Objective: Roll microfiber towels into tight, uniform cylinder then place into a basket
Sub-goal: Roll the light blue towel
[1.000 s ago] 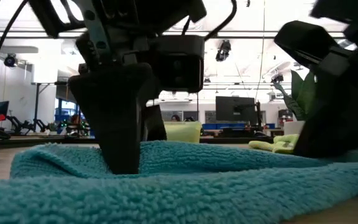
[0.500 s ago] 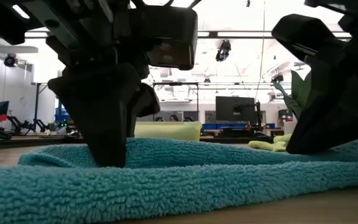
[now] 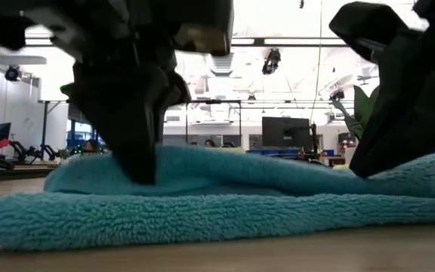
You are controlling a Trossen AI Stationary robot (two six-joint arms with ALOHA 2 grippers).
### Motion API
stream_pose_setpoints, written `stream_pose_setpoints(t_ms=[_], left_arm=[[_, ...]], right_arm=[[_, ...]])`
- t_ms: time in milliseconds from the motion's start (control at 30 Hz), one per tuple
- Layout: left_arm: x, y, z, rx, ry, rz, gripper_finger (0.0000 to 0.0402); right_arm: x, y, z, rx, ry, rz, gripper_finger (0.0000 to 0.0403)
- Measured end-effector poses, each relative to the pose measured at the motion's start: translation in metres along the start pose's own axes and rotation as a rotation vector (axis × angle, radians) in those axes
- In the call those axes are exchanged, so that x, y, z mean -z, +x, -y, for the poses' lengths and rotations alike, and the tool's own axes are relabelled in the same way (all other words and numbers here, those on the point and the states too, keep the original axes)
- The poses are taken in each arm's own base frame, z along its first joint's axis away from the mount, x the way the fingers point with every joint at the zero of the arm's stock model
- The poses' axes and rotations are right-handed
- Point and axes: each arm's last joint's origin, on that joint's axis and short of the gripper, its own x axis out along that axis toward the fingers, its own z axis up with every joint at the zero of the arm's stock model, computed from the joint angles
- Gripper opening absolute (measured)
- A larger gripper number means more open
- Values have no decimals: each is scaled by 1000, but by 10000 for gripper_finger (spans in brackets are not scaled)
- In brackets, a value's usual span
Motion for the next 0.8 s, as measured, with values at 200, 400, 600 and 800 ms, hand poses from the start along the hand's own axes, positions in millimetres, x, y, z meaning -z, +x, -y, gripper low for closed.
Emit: stream_pose_setpoints(t_ms=[200, 400, 600, 800], left_arm=[[-1, -2, 0, -30, -22, 13, 0], [3, 21, 3, -22, -25, -64, 0], [0, 21, 11, -60, -13, -114, 0], [-4, 7, 16, -138, 10, -99, 0]], right_arm=[[-6, -5, 3, 0, 1, 2, 9], [-4, -5, 4, 5, -11, -15, 9], [4, -4, 5, 20, -20, -64, 9], [6, -5, 5, 25, -4, -77, 9]])
